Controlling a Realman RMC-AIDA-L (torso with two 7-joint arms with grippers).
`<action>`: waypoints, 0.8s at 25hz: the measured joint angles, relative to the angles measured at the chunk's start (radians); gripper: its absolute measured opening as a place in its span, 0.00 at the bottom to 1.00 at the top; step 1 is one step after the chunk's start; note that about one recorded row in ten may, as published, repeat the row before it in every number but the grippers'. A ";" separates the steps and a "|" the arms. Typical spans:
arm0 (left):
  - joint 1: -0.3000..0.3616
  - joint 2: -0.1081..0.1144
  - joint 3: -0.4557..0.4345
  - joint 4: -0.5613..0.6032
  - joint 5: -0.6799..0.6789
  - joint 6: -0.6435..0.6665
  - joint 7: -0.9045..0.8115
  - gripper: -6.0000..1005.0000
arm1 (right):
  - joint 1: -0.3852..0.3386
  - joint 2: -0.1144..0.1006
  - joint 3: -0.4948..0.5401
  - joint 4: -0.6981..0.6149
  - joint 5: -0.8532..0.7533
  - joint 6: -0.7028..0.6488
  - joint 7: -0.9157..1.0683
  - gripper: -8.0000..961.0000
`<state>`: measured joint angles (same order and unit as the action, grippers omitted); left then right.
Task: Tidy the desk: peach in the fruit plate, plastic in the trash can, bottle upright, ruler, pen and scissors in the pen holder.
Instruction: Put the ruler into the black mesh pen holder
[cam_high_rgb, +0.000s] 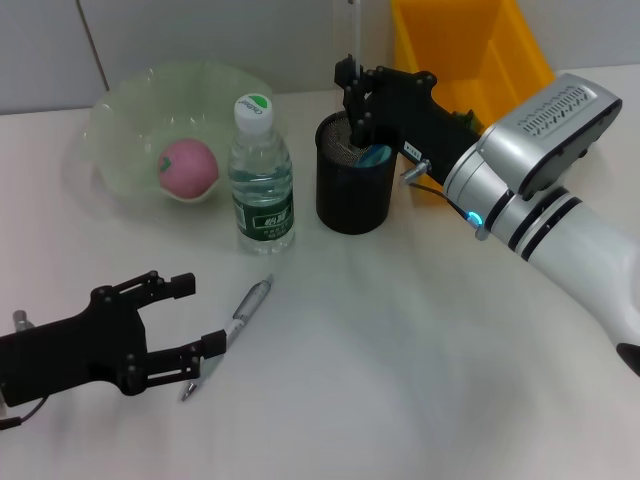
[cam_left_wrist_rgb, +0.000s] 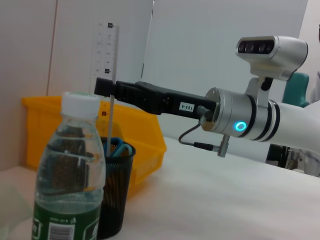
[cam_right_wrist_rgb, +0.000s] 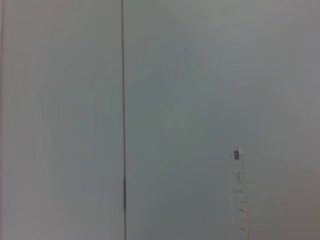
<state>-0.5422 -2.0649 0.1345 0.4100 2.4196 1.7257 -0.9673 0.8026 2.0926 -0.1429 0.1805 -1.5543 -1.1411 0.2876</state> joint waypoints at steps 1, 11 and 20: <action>0.000 0.000 0.000 0.002 0.000 0.002 -0.001 0.84 | 0.000 0.000 0.002 0.002 0.000 0.001 0.001 0.02; 0.002 0.000 0.001 0.023 -0.001 0.027 -0.002 0.84 | -0.001 0.000 0.002 0.018 -0.001 0.022 0.004 0.03; 0.008 -0.001 0.002 0.029 -0.001 0.048 -0.002 0.84 | 0.000 0.000 0.002 0.029 -0.006 0.058 0.005 0.03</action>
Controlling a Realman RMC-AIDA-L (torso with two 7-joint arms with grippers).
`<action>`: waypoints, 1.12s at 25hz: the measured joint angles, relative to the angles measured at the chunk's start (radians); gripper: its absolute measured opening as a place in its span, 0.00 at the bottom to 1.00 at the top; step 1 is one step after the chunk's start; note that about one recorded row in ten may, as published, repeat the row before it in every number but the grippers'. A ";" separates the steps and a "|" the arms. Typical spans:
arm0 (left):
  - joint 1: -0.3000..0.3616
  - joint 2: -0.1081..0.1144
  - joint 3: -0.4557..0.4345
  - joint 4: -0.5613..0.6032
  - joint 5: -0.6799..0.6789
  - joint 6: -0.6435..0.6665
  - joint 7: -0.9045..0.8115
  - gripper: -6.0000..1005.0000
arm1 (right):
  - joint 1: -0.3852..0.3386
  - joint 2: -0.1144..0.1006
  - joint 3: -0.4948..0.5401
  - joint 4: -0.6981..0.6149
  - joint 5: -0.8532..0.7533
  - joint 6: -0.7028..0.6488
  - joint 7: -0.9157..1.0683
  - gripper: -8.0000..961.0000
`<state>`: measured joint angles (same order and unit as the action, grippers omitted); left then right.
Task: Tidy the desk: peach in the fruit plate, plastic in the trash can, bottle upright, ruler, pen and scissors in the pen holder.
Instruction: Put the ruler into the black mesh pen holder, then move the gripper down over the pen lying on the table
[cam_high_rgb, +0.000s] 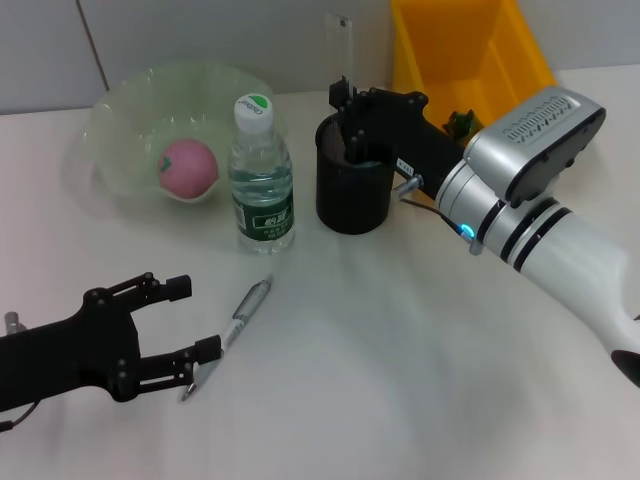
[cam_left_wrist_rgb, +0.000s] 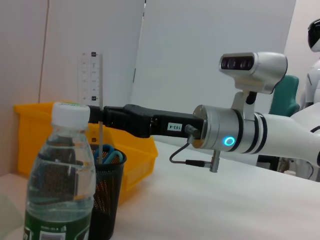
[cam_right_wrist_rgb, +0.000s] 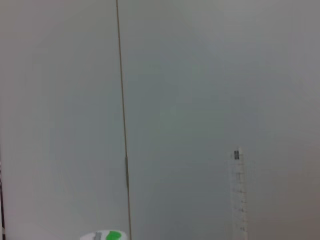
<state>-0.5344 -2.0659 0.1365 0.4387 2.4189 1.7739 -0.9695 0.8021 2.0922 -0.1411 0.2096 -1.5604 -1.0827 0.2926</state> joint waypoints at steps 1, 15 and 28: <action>0.000 0.000 0.000 0.000 0.000 0.001 0.000 0.84 | 0.000 0.000 0.000 0.000 0.000 0.003 0.000 0.03; 0.009 0.000 0.000 0.014 0.000 0.028 0.001 0.84 | -0.012 0.000 -0.005 0.001 -0.003 0.005 0.008 0.06; 0.008 0.000 0.000 0.014 0.000 0.043 -0.001 0.84 | -0.056 -0.007 -0.008 -0.019 -0.003 -0.069 0.101 0.60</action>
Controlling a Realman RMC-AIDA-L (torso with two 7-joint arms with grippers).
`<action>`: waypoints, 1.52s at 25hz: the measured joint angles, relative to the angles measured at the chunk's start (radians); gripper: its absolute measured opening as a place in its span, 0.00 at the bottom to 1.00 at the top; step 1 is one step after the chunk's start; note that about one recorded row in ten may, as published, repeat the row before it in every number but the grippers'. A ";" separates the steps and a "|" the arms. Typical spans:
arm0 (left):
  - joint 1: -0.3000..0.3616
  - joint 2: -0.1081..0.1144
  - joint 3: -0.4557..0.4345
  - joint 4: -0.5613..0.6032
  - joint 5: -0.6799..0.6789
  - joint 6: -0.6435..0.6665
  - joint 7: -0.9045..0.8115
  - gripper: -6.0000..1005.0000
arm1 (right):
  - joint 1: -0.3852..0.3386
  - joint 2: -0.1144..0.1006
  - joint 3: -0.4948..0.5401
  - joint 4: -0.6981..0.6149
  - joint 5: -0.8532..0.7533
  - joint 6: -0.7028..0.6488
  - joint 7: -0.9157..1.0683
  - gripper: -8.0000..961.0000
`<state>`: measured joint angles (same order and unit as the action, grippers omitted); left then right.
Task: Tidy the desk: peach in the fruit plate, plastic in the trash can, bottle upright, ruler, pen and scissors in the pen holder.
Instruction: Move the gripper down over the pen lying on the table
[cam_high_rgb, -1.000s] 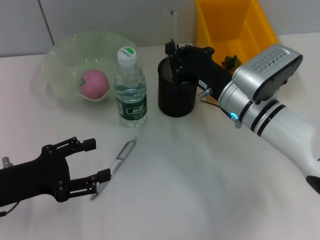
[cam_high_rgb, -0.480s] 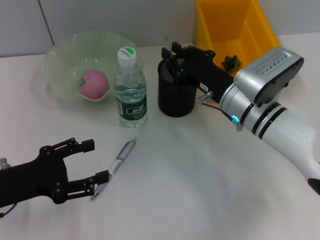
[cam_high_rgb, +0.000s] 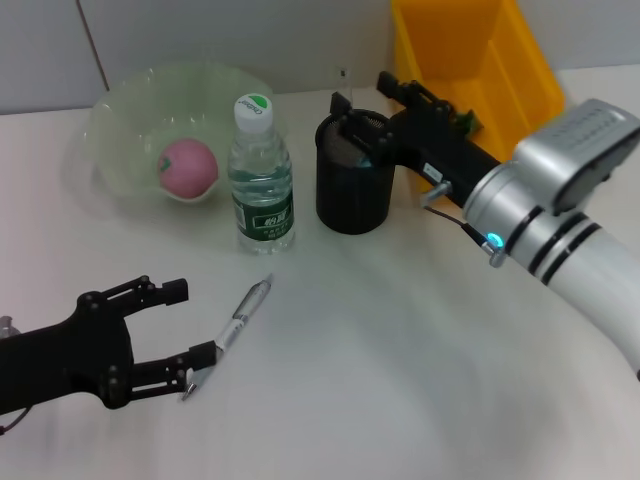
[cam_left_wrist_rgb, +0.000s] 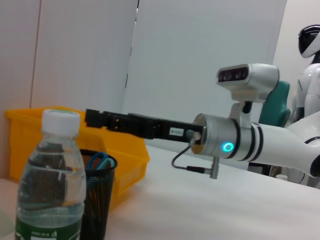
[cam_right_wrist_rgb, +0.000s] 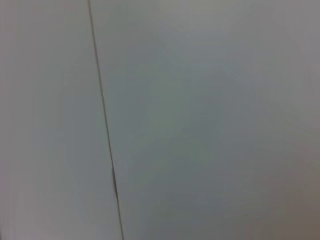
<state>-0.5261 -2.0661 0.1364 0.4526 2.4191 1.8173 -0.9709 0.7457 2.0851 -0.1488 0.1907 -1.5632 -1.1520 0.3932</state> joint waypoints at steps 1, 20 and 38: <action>0.000 0.000 0.000 0.000 0.000 0.000 0.000 0.84 | -0.007 -0.001 -0.005 -0.005 -0.001 -0.015 0.021 0.64; -0.059 0.003 0.107 0.203 -0.002 0.059 -0.228 0.84 | -0.259 -0.017 -0.226 -0.628 -0.394 -0.592 0.728 0.79; -0.132 -0.007 0.393 0.452 -0.016 0.044 -0.683 0.84 | -0.230 -0.028 -0.424 -0.773 -0.614 -0.526 0.872 0.79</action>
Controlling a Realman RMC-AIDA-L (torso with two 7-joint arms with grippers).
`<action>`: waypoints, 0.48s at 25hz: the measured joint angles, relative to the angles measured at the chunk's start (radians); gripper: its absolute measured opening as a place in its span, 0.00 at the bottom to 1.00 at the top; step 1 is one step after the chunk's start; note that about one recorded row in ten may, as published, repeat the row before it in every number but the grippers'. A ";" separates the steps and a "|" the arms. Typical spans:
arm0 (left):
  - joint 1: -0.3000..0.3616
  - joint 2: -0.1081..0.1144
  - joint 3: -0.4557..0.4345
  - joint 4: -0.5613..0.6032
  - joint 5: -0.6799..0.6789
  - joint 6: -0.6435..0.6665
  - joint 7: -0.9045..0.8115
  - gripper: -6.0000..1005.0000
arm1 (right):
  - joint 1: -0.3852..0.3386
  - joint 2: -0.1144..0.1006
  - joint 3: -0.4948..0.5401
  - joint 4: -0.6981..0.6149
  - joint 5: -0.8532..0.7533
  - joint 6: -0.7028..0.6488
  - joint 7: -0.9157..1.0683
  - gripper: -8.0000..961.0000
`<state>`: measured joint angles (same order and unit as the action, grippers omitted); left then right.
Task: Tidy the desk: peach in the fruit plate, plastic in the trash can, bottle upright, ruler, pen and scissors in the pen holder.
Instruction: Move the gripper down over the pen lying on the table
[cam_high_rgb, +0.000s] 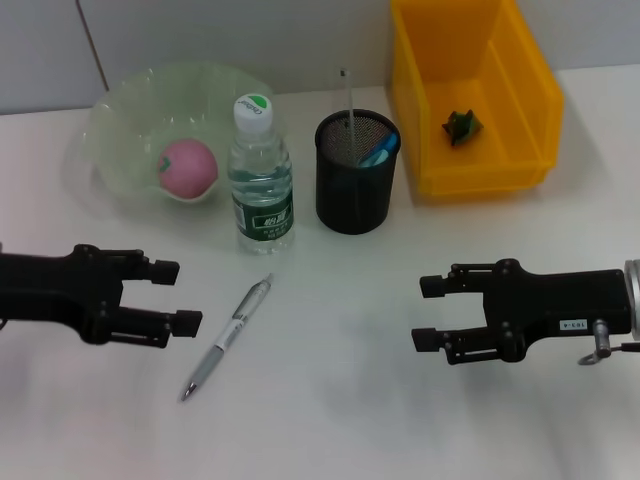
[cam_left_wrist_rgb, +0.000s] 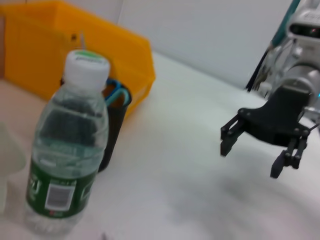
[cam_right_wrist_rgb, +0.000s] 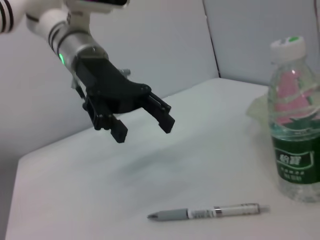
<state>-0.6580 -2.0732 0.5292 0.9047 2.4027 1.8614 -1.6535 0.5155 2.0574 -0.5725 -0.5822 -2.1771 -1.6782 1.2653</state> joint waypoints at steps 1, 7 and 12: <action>0.000 0.000 0.000 0.000 0.000 0.000 0.000 0.84 | 0.000 0.000 0.000 0.000 0.000 0.000 0.000 0.79; -0.010 -0.001 0.242 0.139 -0.024 -0.085 -0.305 0.84 | -0.006 -0.001 0.000 -0.027 -0.003 0.016 0.002 0.79; -0.010 0.000 0.519 0.269 -0.014 -0.173 -0.530 0.84 | -0.005 -0.005 -0.001 -0.037 -0.005 0.025 0.006 0.79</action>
<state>-0.6675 -2.0730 1.0477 1.1733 2.3885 1.6886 -2.1839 0.5104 2.0525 -0.5734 -0.6189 -2.1824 -1.6534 1.2711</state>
